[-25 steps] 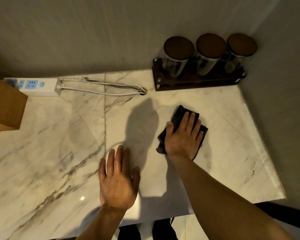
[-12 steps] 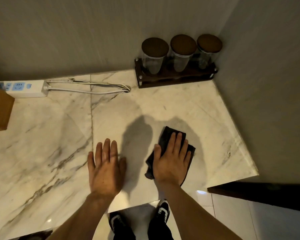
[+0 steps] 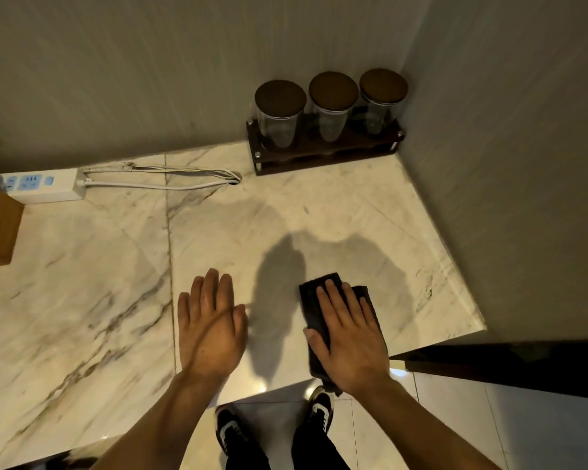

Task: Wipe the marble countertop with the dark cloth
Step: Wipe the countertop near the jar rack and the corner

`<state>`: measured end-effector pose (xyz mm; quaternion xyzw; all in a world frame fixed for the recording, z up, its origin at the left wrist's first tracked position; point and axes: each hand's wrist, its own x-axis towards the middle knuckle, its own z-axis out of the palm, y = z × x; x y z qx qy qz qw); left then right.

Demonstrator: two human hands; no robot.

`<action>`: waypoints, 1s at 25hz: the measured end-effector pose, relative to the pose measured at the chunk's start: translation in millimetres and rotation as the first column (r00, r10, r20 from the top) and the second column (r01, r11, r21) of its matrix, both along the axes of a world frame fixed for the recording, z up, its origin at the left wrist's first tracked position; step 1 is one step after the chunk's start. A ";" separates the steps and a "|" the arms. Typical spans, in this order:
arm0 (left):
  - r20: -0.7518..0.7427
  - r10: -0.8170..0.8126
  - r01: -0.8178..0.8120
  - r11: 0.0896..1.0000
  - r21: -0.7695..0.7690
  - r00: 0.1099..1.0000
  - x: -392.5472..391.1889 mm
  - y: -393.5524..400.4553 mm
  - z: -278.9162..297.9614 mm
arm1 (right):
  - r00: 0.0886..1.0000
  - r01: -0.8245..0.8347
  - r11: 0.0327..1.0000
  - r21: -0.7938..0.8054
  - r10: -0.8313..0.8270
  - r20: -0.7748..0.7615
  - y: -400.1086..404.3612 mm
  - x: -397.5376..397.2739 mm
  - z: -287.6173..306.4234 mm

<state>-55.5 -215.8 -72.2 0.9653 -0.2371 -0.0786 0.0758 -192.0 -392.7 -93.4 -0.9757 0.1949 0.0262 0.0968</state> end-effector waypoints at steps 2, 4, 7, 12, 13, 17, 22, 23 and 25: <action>-0.022 -0.030 0.029 0.999 -0.031 0.999 -1.2 -9.9 -0.6 | 0.989 -0.143 0.990 -0.003 0.143 -0.027 -19.1 -6.8 2.3; -0.036 -0.059 0.057 0.997 -0.043 0.998 -0.3 -20.0 -2.9 | 0.961 -0.268 0.963 -0.004 0.267 -0.074 -38.6 -8.8 4.4; -0.027 -0.099 0.097 0.992 -0.077 0.995 2.3 -32.8 -7.5 | 0.910 -0.398 0.917 0.012 0.396 -0.118 -61.7 -3.5 5.3; -0.036 -0.107 0.105 0.993 -0.048 0.994 6.3 -44.1 -17.4 | 0.876 -0.466 0.885 0.021 0.464 -0.132 -83.2 17.9 6.6; -0.035 -0.099 0.098 0.994 -0.049 0.994 6.3 -44.7 -18.8 | 0.877 -0.464 0.886 0.024 0.463 -0.132 -86.4 23.0 6.5; -0.021 -0.106 0.105 0.993 -0.051 0.994 3.8 -44.0 -20.5 | 0.871 -0.473 0.881 0.013 0.470 -0.144 -98.7 44.5 3.7; 0.012 -0.098 0.098 0.995 0.001 0.995 4.0 -46.2 -21.9 | 0.903 -0.415 0.910 -0.002 0.412 -0.125 -109.5 74.9 2.3; 0.014 -0.090 0.090 0.996 0.017 0.996 4.1 -47.1 -22.5 | 0.906 -0.409 0.913 -0.005 0.405 -0.124 -111.5 80.5 2.2; 0.018 -0.079 0.079 0.996 0.036 0.997 4.5 -48.6 -24.8 | 0.908 -0.405 0.914 -0.012 0.400 -0.122 -116.5 92.5 2.4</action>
